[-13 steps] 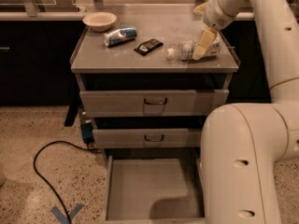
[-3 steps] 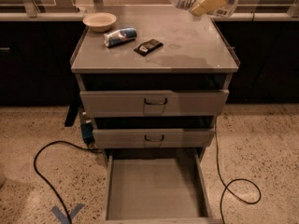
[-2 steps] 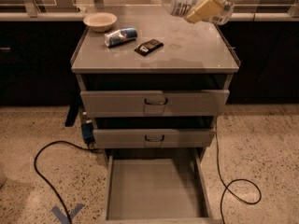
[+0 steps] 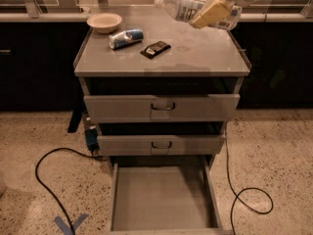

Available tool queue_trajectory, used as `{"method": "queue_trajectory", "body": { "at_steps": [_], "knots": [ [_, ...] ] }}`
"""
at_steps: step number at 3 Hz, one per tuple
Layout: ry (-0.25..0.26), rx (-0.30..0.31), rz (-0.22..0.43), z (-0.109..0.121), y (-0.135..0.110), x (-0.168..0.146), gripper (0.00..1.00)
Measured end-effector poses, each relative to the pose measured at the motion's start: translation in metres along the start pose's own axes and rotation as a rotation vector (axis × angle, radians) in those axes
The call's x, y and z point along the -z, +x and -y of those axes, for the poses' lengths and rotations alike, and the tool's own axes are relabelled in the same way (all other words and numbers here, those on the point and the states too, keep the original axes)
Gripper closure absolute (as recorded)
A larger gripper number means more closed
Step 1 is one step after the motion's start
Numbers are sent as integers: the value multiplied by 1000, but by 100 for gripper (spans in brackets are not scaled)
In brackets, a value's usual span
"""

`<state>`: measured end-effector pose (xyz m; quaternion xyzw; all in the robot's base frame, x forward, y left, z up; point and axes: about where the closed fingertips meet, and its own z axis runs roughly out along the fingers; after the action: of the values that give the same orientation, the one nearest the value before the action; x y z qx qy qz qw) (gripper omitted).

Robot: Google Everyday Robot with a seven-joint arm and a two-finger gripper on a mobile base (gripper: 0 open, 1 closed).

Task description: Place blue plastic bottle into bottom drawer

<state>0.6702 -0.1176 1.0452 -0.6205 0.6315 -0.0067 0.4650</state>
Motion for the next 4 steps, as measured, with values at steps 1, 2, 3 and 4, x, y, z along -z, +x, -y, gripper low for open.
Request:
{"method": "queue_trajectory", "body": {
  "at_steps": [1, 2, 3, 4],
  "knots": [
    [-11, -46, 79, -34, -32, 27, 100],
    [-39, -106, 179, -90, -62, 45, 100],
    [-111, -173, 211, -156, -46, 39, 100],
    [-172, -208, 173, -194, -25, 26, 100]
  ]
}}
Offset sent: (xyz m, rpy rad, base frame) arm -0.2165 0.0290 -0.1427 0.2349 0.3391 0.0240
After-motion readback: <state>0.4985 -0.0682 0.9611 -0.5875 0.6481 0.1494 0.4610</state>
